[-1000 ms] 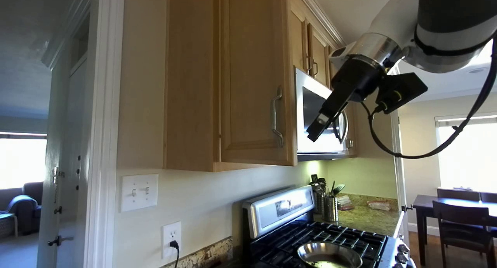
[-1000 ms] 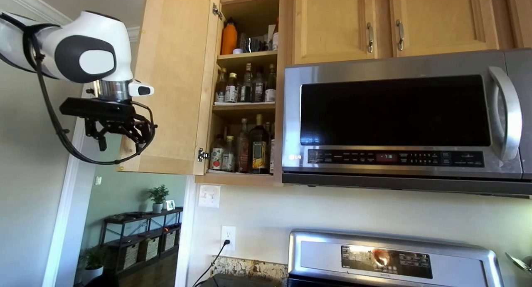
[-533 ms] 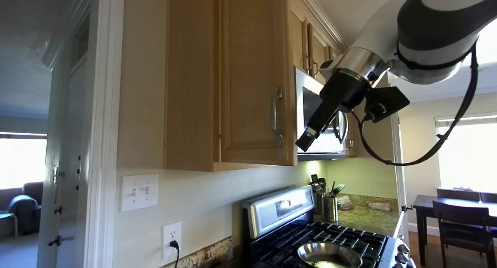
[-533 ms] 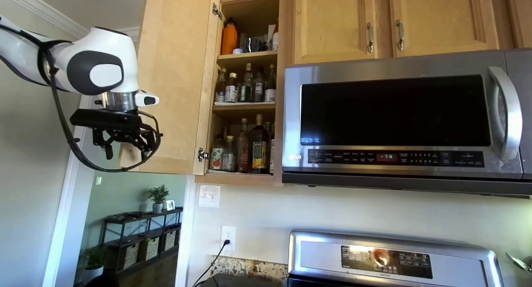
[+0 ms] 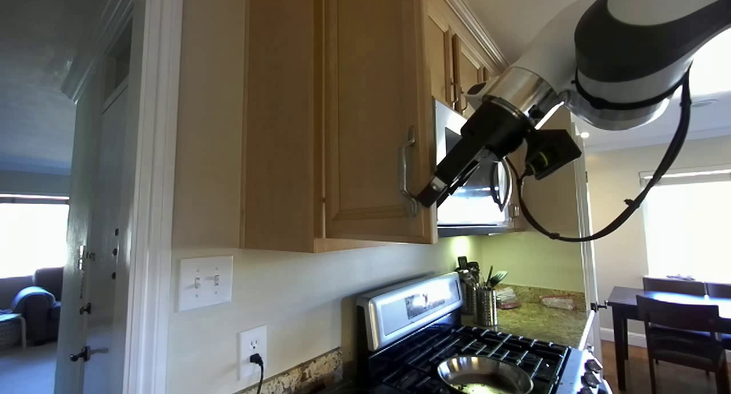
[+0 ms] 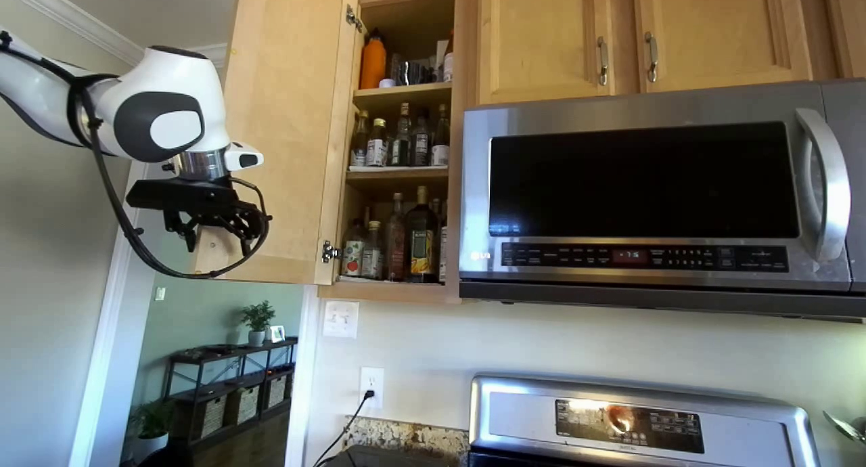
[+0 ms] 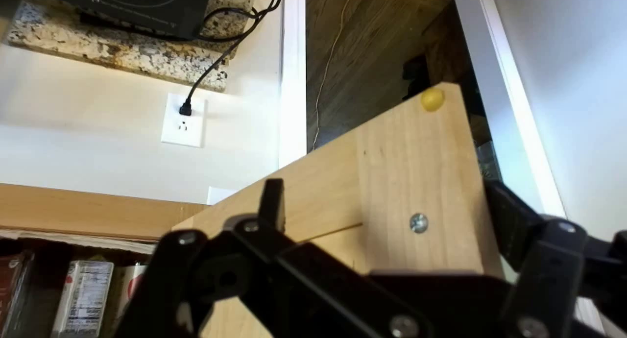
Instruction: Close the leftmost cabinet door
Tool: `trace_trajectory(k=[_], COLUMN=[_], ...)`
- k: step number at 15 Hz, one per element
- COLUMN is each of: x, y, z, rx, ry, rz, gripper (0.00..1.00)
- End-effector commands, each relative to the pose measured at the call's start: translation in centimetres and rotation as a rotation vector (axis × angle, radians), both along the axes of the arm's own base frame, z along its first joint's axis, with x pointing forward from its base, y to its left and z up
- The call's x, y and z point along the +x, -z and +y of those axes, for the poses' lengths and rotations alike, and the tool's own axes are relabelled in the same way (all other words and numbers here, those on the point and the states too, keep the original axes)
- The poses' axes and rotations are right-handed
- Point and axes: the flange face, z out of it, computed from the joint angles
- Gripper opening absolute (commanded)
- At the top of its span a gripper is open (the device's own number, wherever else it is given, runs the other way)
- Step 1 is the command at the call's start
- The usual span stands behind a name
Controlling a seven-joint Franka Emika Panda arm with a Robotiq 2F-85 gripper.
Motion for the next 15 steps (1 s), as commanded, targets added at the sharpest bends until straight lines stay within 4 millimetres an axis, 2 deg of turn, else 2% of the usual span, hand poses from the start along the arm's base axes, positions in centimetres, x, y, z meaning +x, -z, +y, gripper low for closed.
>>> trace_trajectory(k=[1,3,4,5,11,15], x=[0.2,0.2,-0.2,-0.2,-0.2,1.1], y=[0.1,0.0,0.0,-0.1,-1.2,-1.5], z=[0.0,-0.2,-1.9,-2.4,-10.2,-15.6], rx=[0.003,-0.021,-0.035,-0.049,-0.113,-0.123], ry=[0.031,0.065,0.077,0.095,0.306,0.485], rz=[-0.033,-0.039,-0.038,-0.041,-0.056,-0.074], gripper=[1.00,1.00,1.00,1.00,1.00,1.00])
